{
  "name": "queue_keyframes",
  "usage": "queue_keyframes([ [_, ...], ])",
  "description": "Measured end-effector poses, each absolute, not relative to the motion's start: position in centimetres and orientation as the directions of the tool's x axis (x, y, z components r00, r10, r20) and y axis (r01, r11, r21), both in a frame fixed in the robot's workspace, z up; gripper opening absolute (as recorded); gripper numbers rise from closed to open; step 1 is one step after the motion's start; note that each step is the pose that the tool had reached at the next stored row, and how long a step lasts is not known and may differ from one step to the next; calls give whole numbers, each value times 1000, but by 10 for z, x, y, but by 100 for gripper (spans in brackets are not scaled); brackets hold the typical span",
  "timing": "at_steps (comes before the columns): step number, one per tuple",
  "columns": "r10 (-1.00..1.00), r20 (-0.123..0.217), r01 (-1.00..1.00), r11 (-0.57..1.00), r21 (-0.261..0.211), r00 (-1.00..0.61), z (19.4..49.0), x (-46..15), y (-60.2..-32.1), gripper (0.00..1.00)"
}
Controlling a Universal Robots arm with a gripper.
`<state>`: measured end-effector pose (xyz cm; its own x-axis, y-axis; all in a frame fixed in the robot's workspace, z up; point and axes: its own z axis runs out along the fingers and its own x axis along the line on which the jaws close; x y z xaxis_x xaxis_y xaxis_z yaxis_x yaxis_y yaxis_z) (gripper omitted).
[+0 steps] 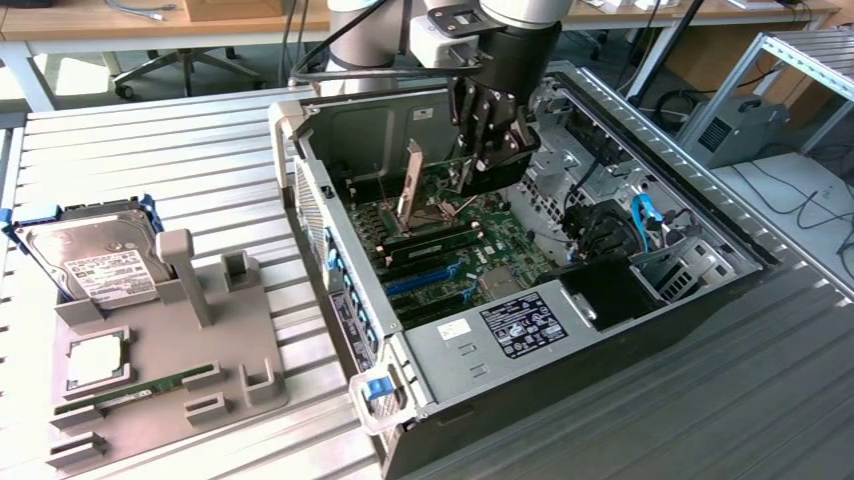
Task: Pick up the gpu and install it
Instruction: 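Insert the gpu into the slot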
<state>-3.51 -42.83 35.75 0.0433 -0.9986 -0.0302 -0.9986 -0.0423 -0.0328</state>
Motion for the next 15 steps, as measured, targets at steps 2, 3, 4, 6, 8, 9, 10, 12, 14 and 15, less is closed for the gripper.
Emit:
queue_keyframes([
  [2, -999, -30, -999, -42, -33, 43, 357, -35, -429, 27],
  [3, -999, -30, -999, -42, -33, 43, 357, -36, -429, 27],
  [4, -999, -30, -999, -42, -33, 43, 357, -36, -429, 27],
  [6, -999, -30, -999, -42, -33, 43, 357, -37, -429, 27],
  [8, -999, -30, -999, -42, -33, 43, 357, -38, -429, 27],
  [9, -999, -30, -999, -42, -33, 43, 357, -38, -429, 27],
  [10, -999, -30, -999, -42, -33, 43, 357, -39, -429, 27],
  [12, -999, -30, -999, -42, -33, 43, 357, -41, -430, 27],
  [14, -999, -30, -999, -42, -33, 43, 356, -42, -430, 27],
  [15, -999, -30, -999, -42, -33, 43, 356, -42, -430, 27],
])
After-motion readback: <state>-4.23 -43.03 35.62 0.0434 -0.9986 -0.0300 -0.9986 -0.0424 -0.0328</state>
